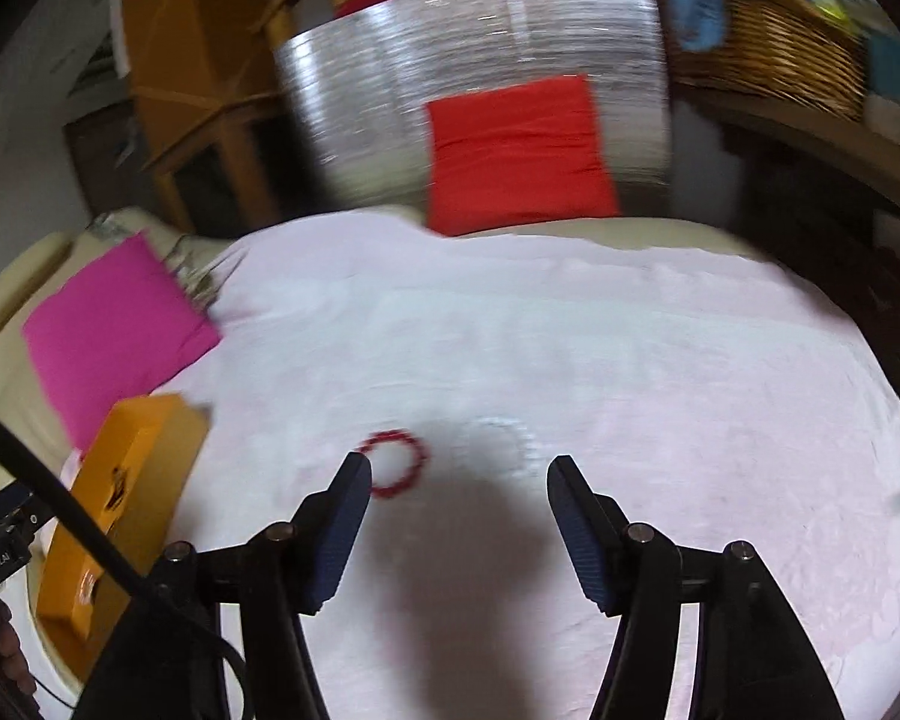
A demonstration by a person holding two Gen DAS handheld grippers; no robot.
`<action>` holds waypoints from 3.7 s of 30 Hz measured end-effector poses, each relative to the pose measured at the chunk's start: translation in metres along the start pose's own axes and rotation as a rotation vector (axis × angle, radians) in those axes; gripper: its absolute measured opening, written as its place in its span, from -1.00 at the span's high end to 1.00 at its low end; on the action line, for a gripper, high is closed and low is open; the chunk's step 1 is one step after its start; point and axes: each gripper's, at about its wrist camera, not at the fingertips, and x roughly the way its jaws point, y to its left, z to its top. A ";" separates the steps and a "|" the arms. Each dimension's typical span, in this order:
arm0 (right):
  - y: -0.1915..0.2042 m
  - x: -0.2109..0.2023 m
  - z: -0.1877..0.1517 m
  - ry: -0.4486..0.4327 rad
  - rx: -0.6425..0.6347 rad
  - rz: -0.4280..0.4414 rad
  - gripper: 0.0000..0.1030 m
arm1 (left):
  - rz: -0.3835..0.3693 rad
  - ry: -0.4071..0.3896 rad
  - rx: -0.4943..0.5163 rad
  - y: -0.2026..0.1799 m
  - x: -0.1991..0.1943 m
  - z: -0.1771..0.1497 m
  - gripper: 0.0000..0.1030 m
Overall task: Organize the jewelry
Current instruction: 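Move both tools back toward the red and white bead bracelets, then lower the right tool onto the white bead bracelet while the left tool approaches the red bracelet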
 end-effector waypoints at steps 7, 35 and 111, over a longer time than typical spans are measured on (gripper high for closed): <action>-0.039 0.032 -0.003 0.079 0.058 -0.031 -0.26 | -0.010 -0.047 0.109 -0.069 0.026 0.007 -0.64; -0.099 0.071 -0.011 0.167 0.186 -0.067 -0.26 | -0.094 0.021 0.130 -0.124 0.086 0.008 -0.64; -0.035 0.130 -0.008 0.183 -0.047 -0.033 0.77 | -0.227 0.177 0.260 -0.121 0.136 -0.008 -0.64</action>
